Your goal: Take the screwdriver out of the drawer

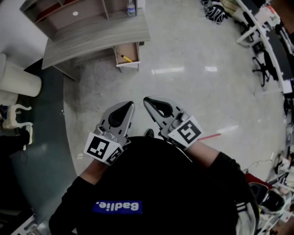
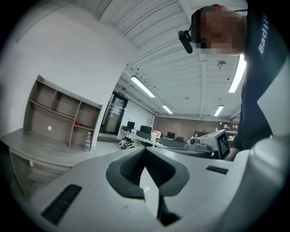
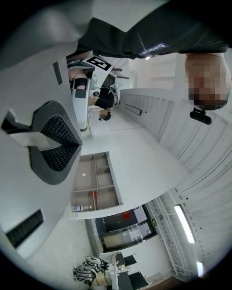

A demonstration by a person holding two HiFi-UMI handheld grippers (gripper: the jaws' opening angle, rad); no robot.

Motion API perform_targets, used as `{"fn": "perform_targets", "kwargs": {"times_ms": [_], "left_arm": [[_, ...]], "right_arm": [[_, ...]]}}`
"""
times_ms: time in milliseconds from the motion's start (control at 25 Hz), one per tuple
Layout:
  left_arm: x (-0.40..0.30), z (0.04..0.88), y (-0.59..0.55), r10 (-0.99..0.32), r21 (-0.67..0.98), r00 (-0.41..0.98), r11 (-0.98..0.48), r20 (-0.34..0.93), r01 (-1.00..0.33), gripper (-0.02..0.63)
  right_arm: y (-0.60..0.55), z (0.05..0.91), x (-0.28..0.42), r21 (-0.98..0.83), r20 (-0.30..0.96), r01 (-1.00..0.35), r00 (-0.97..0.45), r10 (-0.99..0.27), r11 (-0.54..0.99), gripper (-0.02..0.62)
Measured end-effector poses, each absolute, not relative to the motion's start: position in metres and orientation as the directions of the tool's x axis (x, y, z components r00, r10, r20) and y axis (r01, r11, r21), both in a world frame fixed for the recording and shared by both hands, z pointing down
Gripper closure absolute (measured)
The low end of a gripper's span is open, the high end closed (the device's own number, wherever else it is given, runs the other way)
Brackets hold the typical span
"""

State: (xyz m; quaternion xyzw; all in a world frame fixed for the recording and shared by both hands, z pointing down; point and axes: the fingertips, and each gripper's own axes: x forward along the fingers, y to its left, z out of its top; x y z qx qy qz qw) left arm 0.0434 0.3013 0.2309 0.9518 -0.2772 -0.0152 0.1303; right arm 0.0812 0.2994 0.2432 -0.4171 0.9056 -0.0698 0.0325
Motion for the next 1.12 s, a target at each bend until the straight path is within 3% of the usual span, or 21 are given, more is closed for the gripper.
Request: {"fn": "perform_targets", "kwargs": {"times_ms": [560, 1120], "left_arm": [[0.06, 0.25, 0.259, -0.525, 0.222, 0.847, -0.818, 0.088, -0.53, 0.607], [0.012, 0.285, 0.084, -0.463, 0.251, 0.878, -0.842, 0.12, -0.478, 0.607]], "right_arm": [[0.256, 0.257, 0.098, -0.163, 0.023, -0.736, -0.668, -0.744, 0.657, 0.569], [0.09, 0.281, 0.066, -0.157, 0.134, -0.833, -0.55, -0.824, 0.53, 0.569]]}}
